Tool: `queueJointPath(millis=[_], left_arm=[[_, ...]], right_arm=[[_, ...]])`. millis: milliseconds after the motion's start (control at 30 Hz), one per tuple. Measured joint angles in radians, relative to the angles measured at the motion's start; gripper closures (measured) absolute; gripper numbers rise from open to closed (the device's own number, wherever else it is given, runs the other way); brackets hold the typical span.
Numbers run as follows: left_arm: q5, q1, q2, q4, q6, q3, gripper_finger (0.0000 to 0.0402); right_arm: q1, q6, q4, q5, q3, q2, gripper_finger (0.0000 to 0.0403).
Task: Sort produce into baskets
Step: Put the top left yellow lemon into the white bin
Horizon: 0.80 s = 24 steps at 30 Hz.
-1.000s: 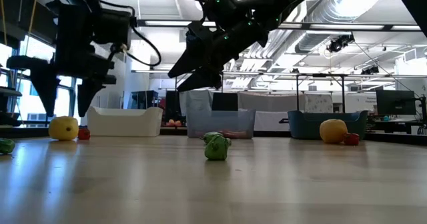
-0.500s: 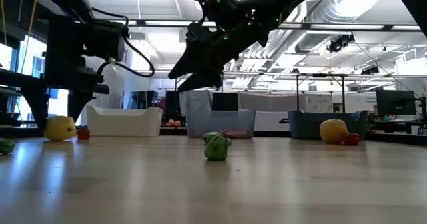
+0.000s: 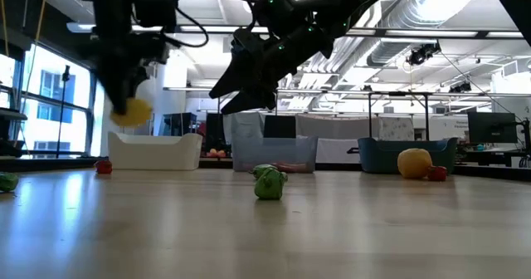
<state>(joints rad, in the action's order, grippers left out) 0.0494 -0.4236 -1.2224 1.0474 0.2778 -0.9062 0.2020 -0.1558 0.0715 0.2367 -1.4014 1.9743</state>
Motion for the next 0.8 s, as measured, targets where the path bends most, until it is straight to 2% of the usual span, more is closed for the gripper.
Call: queueJointPath(millis=[167,400,500,600,700,800], left_arm=[[-0.013,-0.197,-0.010,-0.017,-0.179,-0.071,0.0279],[-0.012,-0.423,-0.070,-0.158,-0.200,-0.080,0.0277],[-0.027,-0.498,-0.134,-0.224,-0.197,-0.080,0.0276],[-0.098,-0.560,-0.210,-0.288,-0.202,-0.080,0.0276],[-0.148,-0.600,-0.292,-0.323,-0.222,-0.080,0.0275],[-0.151,-0.619,-0.361,-0.342,-0.222,-0.080,0.0275]], right_arm=[[0.000,0.000,0.000,0.000,0.000,0.000,0.0124],[0.000,-0.002,0.000,0.000,0.000,0.000,0.0124],[0.000,-0.017,0.000,0.000,0.000,0.000,0.0124],[0.000,-0.019,0.000,0.000,0.000,0.000,0.0124],[0.000,-0.024,0.000,0.001,0.000,0.000,0.0124],[0.000,-0.027,0.000,0.000,0.000,0.000,0.0124]])
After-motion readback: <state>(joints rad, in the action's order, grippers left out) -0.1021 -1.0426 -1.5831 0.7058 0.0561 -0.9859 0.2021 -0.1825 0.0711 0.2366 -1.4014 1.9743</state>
